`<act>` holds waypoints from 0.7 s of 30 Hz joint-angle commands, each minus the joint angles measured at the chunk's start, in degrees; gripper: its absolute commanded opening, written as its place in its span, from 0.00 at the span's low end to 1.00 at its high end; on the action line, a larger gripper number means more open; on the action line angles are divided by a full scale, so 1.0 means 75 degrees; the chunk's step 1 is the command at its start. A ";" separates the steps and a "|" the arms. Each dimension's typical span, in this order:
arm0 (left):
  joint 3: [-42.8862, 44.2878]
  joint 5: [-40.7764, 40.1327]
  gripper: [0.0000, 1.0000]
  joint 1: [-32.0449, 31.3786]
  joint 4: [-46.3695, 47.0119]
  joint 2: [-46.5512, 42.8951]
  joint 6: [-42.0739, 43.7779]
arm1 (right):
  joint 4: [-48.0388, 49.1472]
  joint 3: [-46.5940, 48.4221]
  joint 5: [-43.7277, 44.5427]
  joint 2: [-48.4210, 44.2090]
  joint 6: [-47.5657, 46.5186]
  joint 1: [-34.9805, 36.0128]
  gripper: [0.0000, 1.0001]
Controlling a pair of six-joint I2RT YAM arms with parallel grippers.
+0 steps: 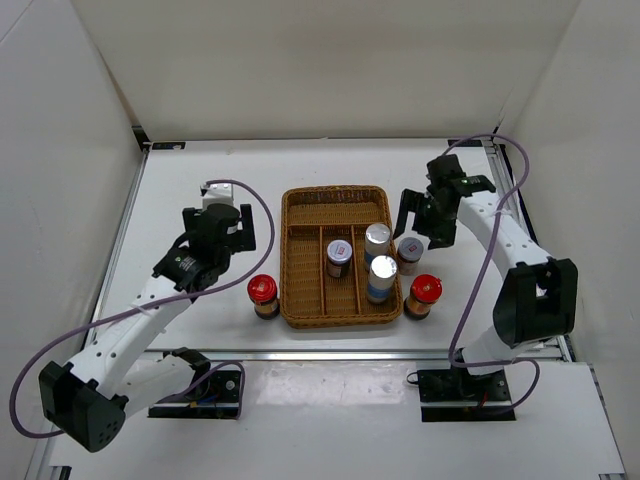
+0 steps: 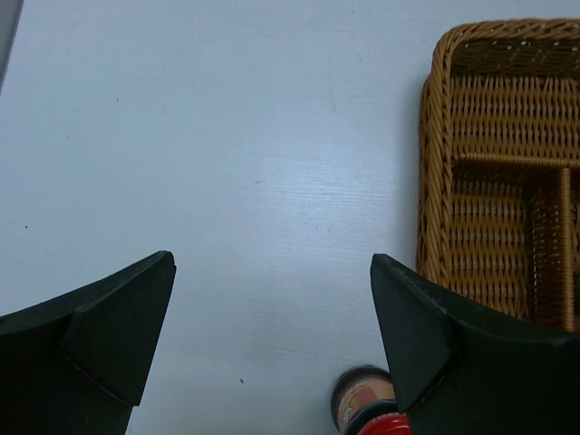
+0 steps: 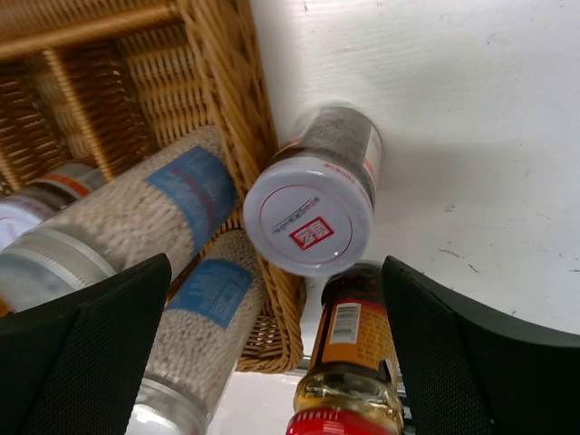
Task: Organize the condiment bottles
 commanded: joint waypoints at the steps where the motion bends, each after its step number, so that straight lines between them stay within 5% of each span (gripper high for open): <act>1: -0.0003 -0.0458 1.00 -0.0075 0.0492 -0.0117 0.0051 | 0.0466 -0.0217 -0.0083 0.0138 0.0050 -0.0074 1.00; 11: -0.0003 -0.0388 1.00 -0.0146 0.0562 0.0036 0.0051 | 0.0795 -0.0405 0.0139 0.1039 0.0203 -0.0074 0.95; 21: -0.0003 -0.0318 1.00 -0.0146 0.0562 -0.0034 0.0051 | 0.0854 -0.0475 0.1251 0.0713 0.0378 0.0149 0.43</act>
